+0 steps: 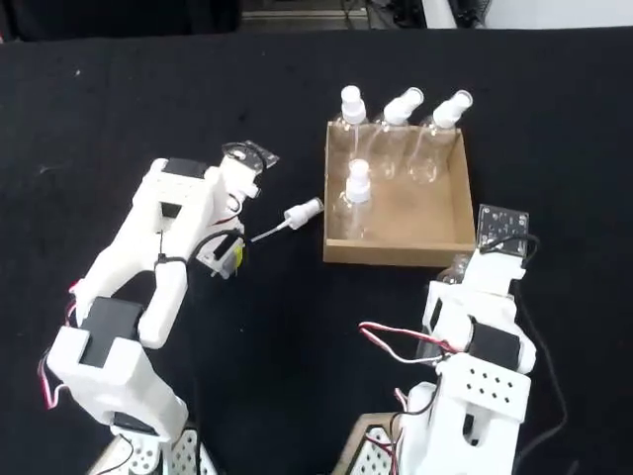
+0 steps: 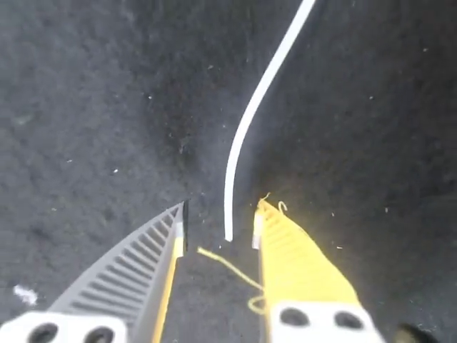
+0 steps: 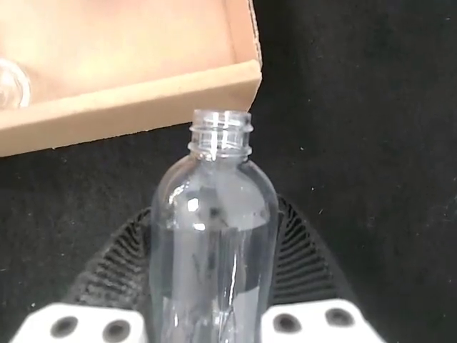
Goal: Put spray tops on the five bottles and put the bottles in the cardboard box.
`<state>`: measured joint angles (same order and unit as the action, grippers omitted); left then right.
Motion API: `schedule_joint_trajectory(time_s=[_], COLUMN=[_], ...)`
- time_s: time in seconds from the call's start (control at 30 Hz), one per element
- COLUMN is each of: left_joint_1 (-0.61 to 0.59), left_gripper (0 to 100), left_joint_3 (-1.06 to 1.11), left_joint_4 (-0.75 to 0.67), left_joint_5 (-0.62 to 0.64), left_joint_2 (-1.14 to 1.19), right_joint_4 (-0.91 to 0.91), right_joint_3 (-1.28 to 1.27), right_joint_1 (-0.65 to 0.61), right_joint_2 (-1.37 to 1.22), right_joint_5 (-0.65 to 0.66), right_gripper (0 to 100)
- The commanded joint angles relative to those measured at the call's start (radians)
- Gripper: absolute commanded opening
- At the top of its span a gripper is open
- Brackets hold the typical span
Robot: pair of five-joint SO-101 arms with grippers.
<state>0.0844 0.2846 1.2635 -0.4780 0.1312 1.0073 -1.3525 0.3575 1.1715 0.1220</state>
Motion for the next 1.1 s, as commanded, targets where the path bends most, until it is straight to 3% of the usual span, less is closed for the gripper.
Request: schedule_joint_trajectory(time_s=[0.0,0.17,0.4,0.77,0.93,1.07], left_joint_1=[-0.007,-0.007,-0.005,-0.005,-0.005,-0.007], left_gripper=[16,15,3,3,14,13], left_joint_3=[-0.051,-0.05,-0.05,-0.031,-0.028,-0.028], left_joint_4=[0.011,0.017,0.017,0.011,0.011,0.011], left_joint_5=[0.014,0.014,0.014,0.011,0.012,0.012], left_joint_2=[0.002,0.002,0.002,0.002,0.002,0.002], right_joint_4=[-0.025,-0.054,-0.055,-0.057,-0.057,-0.057], right_joint_3=[0.008,-0.007,-0.008,-0.008,-0.008,-0.008], right_joint_1=[-0.008,-0.008,-0.008,-0.003,-0.002,-0.002], right_joint_2=[0.022,0.022,0.022,0.022,0.022,0.022], right_joint_5=[-0.006,-0.006,-0.006,-0.006,-0.006,-0.006], right_gripper=[1.1,1.1,1.1,1.1,1.1,1.1])
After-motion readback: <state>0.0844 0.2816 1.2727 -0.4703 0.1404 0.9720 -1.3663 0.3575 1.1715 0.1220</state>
